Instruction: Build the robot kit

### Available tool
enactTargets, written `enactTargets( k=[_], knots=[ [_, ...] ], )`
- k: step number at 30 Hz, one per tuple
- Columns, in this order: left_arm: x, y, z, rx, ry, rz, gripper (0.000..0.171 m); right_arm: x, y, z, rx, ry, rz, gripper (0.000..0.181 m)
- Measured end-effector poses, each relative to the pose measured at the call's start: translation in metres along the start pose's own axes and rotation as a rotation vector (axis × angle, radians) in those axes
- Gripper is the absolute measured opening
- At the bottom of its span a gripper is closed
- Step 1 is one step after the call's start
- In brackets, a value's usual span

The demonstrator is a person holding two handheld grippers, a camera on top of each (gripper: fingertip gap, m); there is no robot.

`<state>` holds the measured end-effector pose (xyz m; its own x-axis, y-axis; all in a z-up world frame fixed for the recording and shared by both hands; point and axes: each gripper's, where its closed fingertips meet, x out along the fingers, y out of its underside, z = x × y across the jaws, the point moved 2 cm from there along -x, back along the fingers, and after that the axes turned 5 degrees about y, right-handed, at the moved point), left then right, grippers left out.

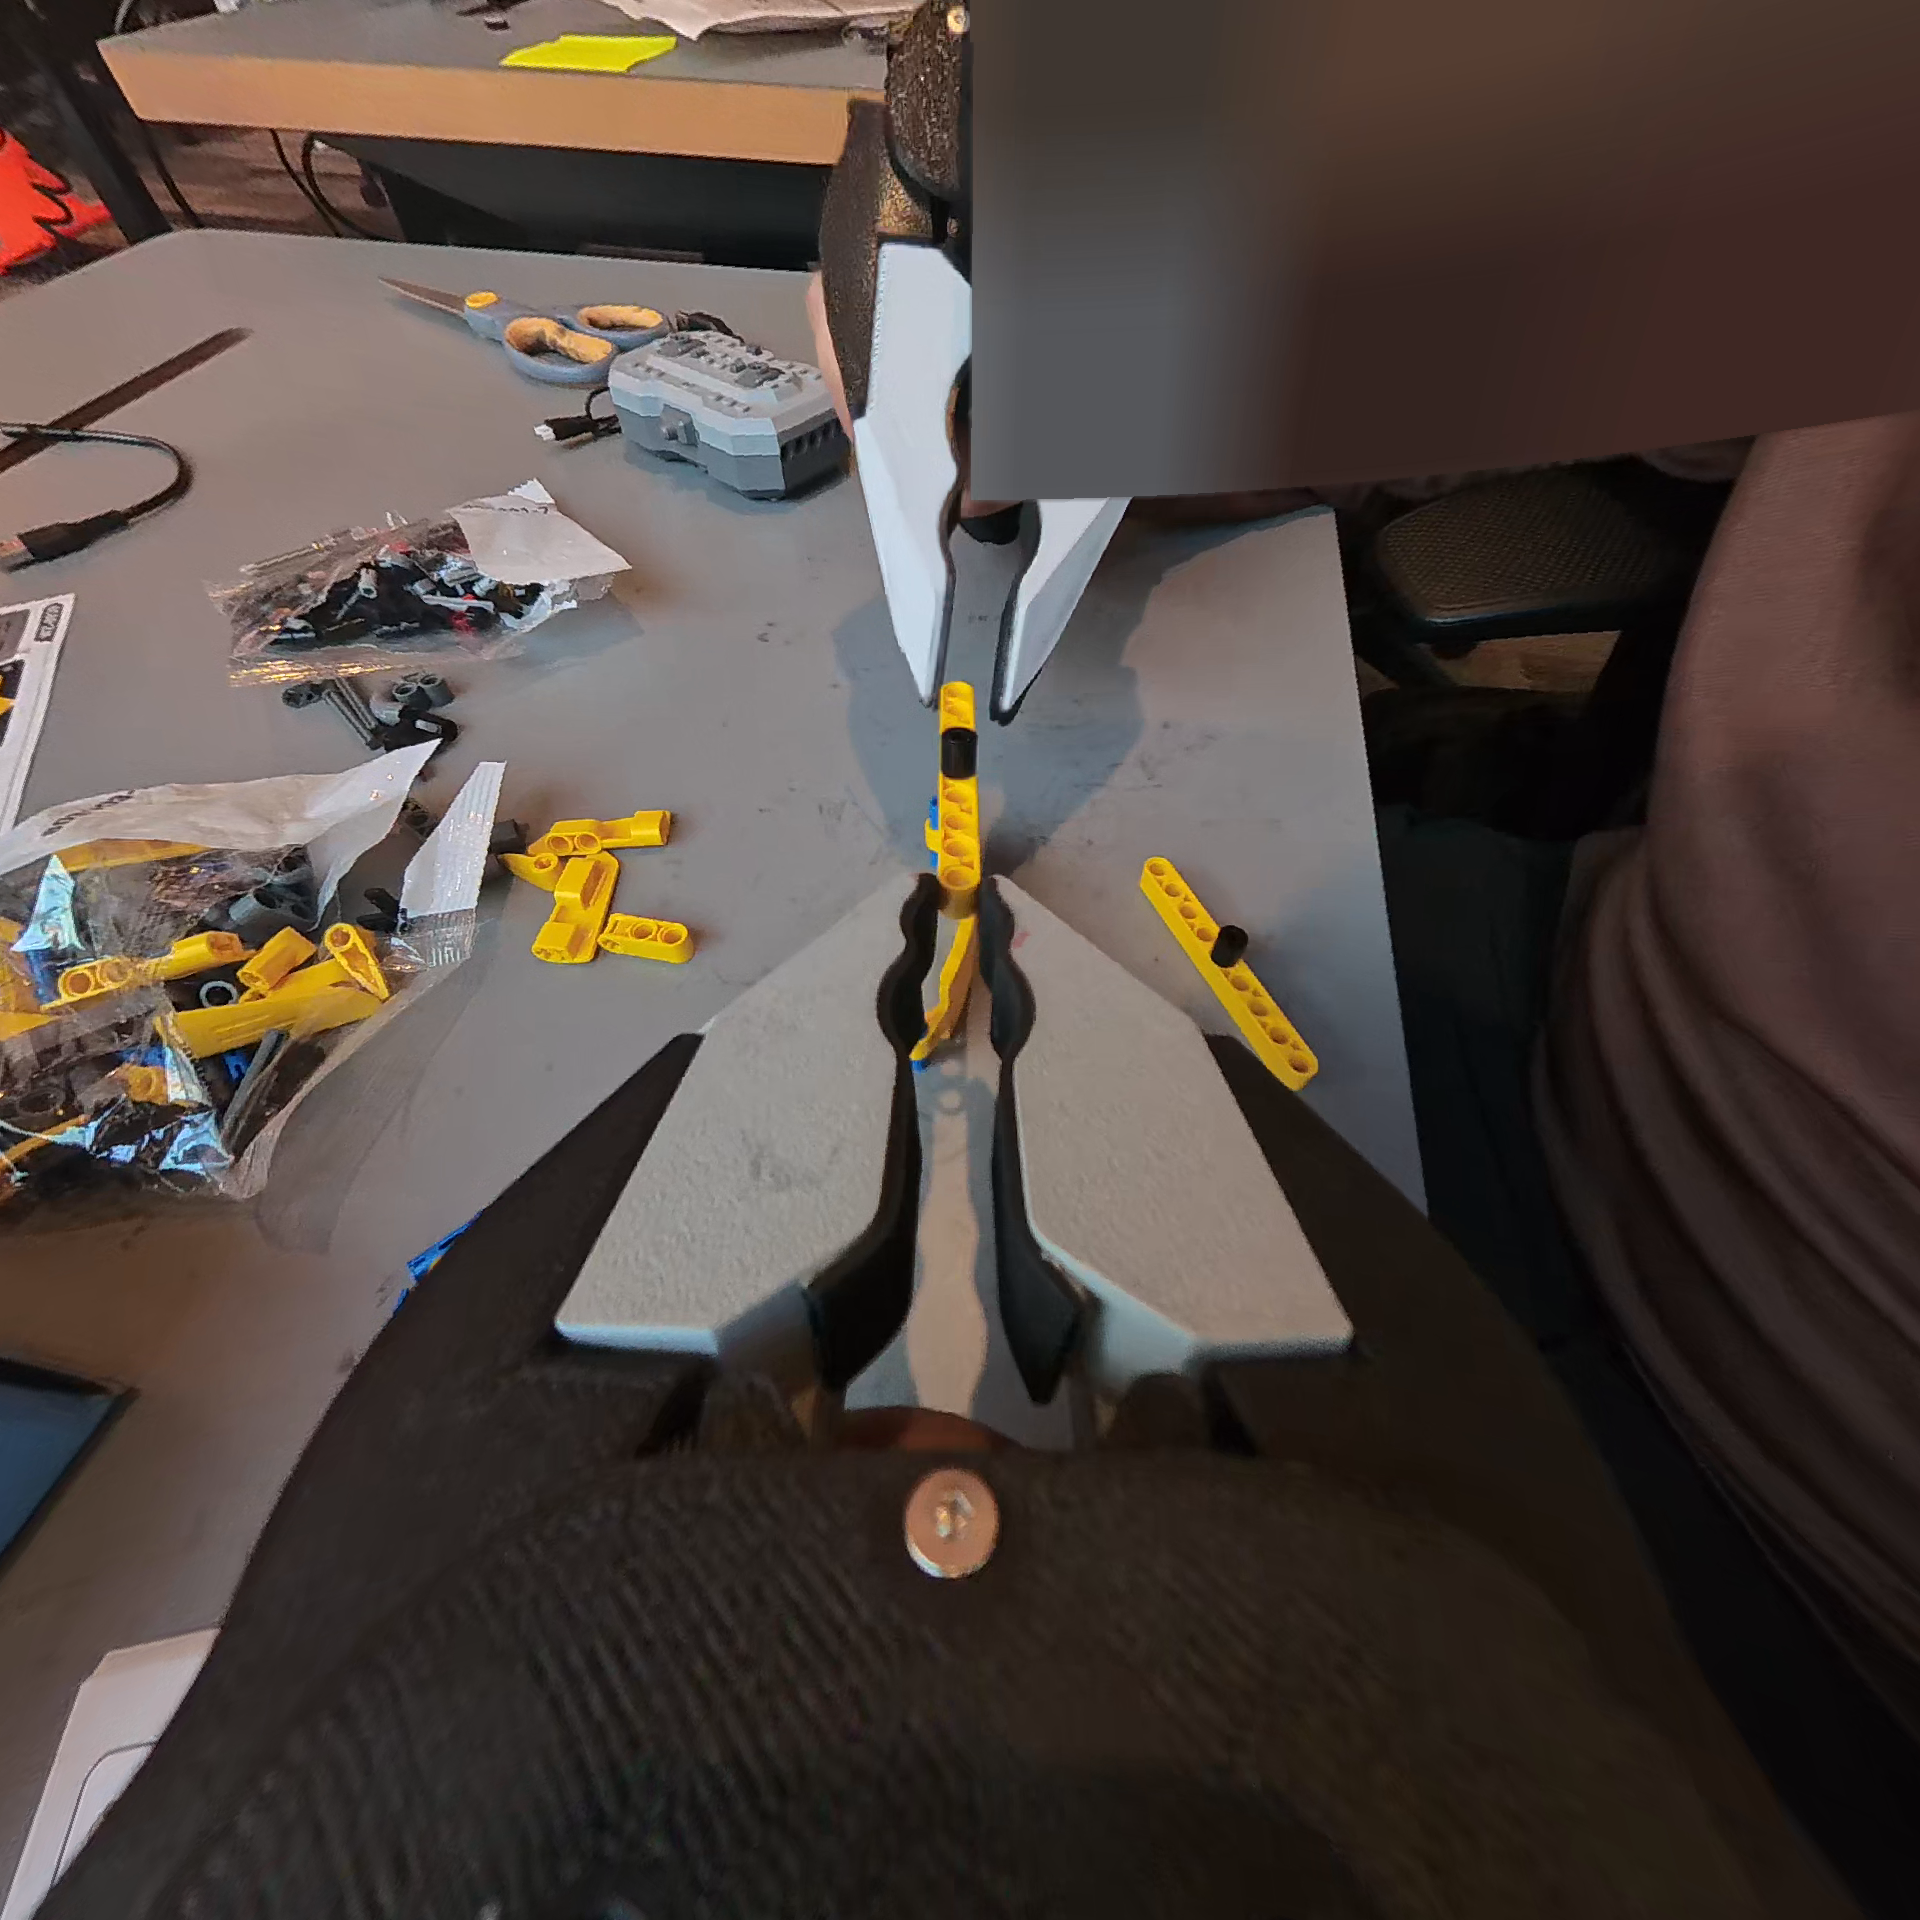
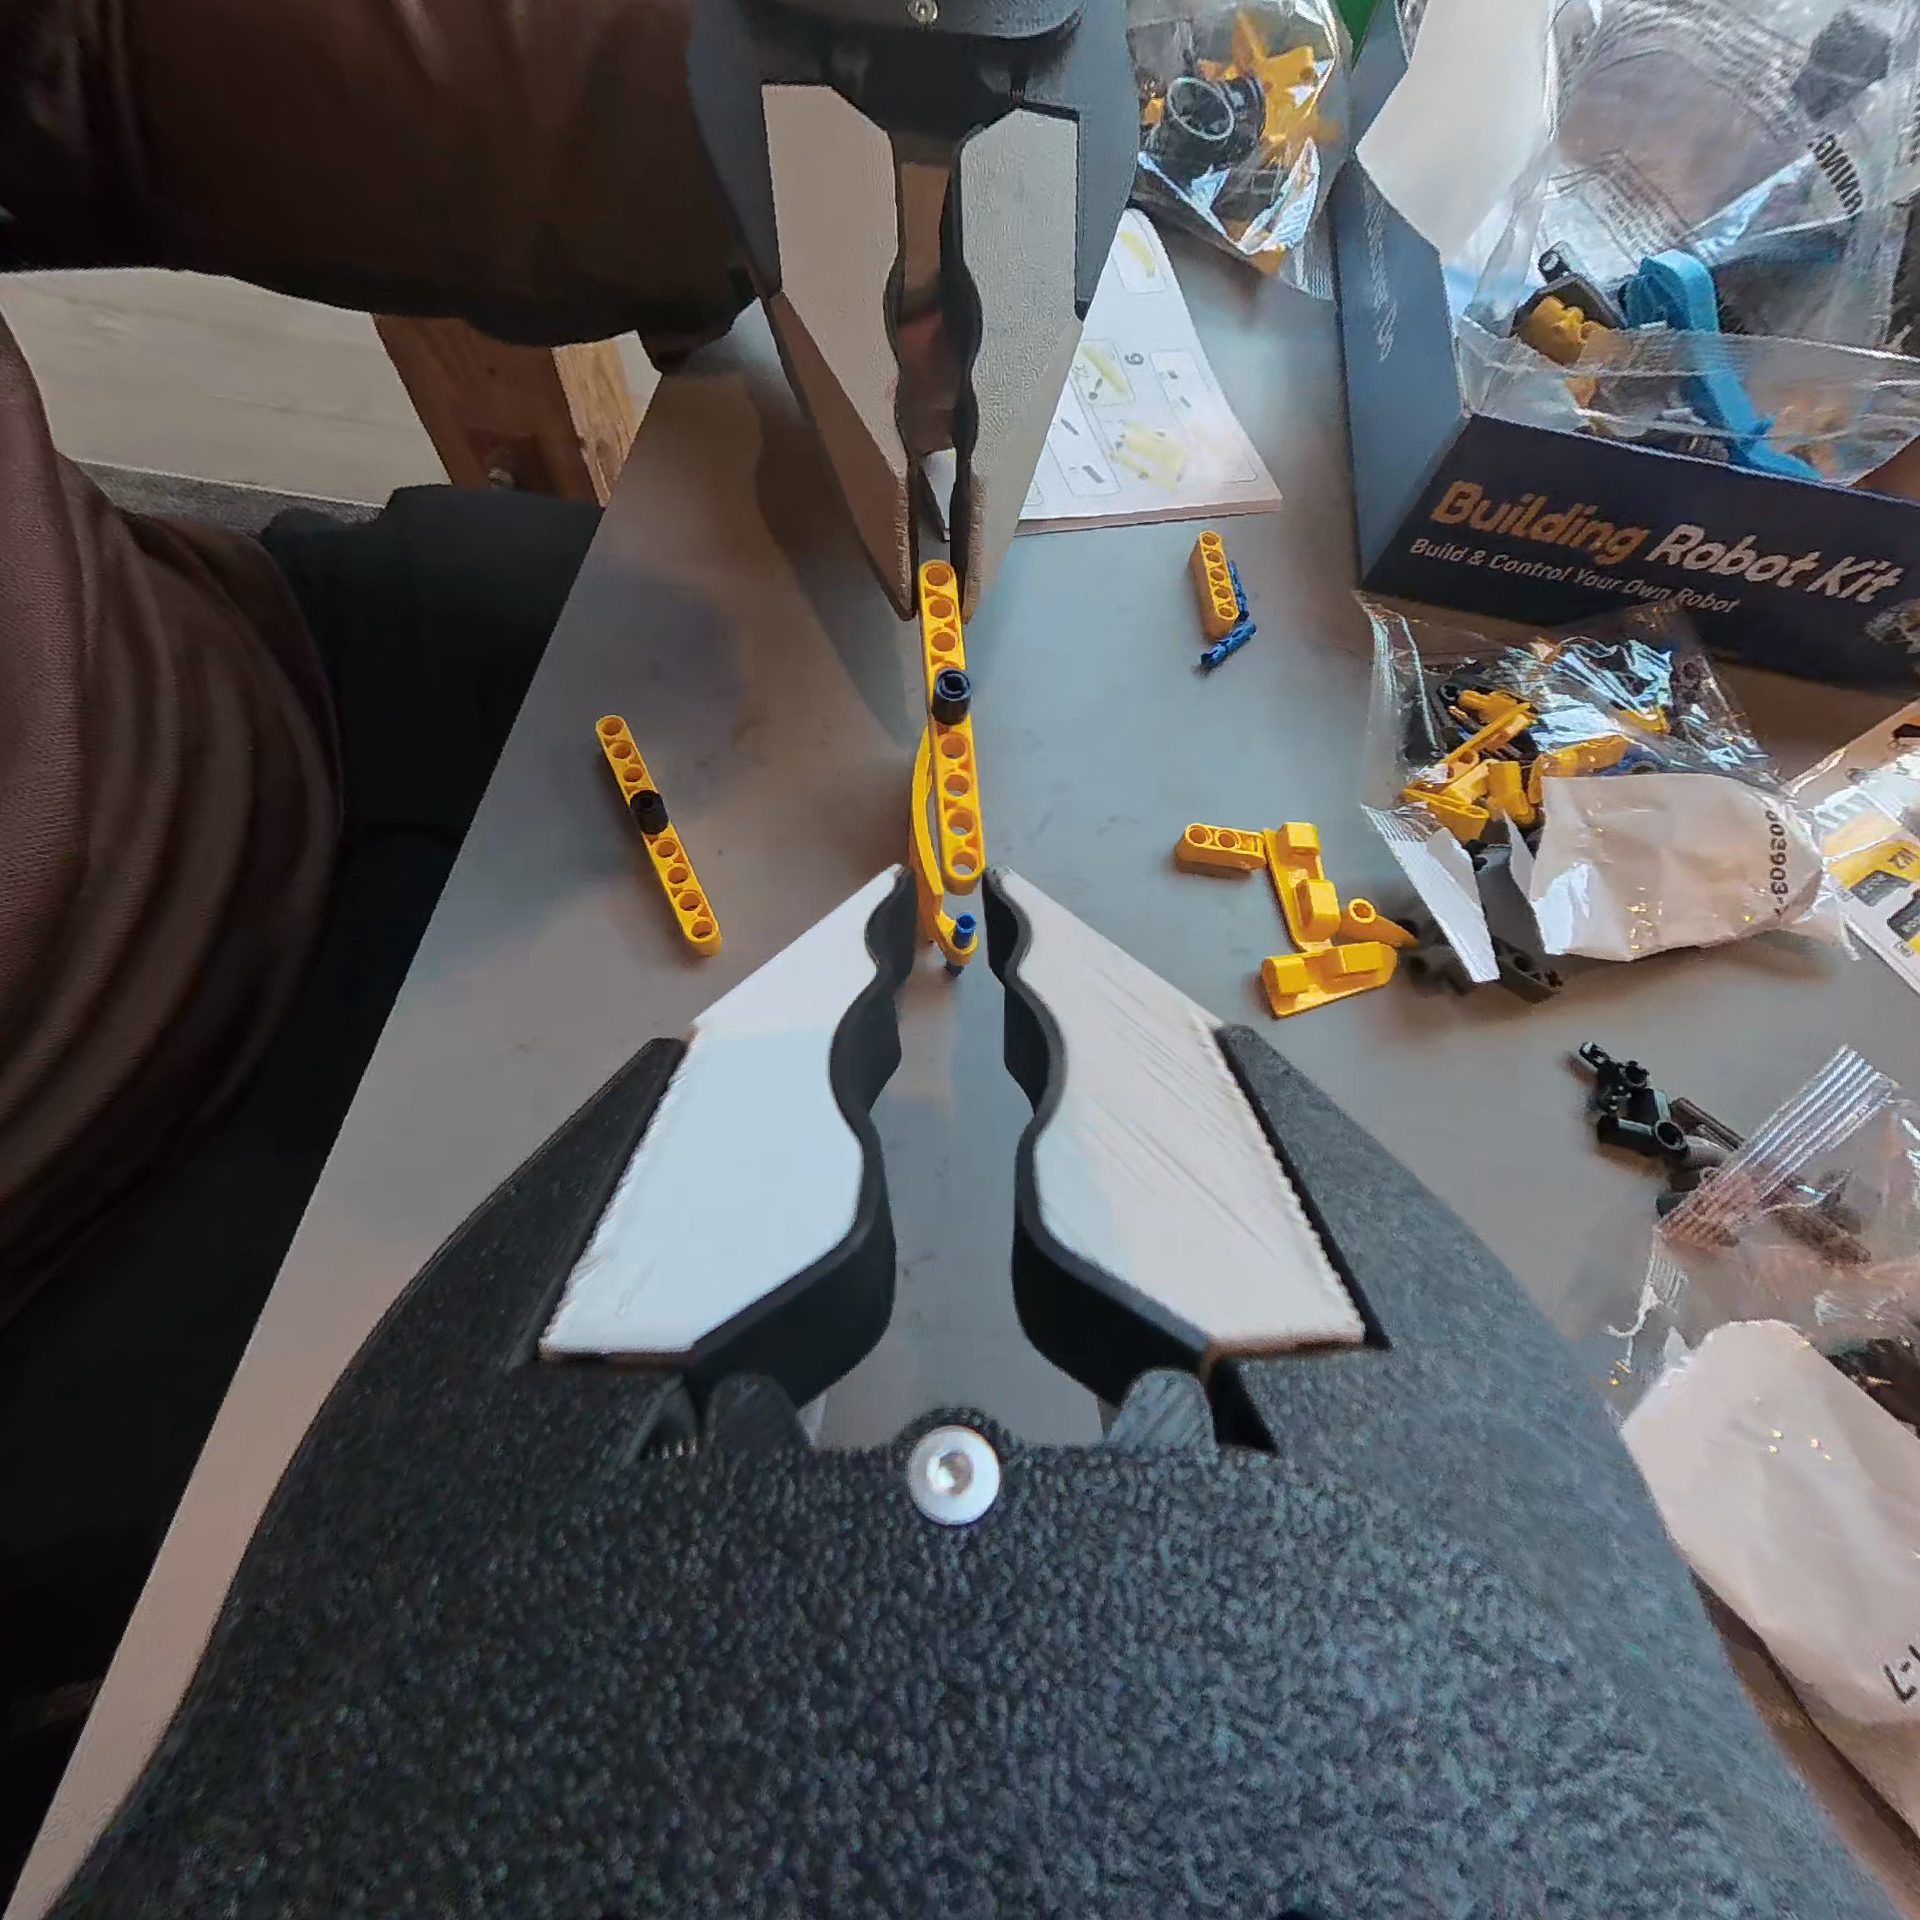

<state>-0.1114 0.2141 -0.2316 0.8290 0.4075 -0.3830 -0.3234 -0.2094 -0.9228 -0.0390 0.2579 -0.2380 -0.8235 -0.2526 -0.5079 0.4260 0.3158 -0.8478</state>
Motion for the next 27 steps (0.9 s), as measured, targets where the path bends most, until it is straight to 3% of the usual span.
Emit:
enactTargets(
  k=[13,27],
  knots=[
    [0.005,0.014,0.005,-0.003,-0.026,0.119,0.005,0.013,0.011,-0.002,-0.009,0.027,0.066,0.007],
    [0.005,0.013,0.003,0.0,-0.024,0.112,0.004,0.018,0.016,0.0,-0.025,0.019,0.086,0.007]
  ],
)
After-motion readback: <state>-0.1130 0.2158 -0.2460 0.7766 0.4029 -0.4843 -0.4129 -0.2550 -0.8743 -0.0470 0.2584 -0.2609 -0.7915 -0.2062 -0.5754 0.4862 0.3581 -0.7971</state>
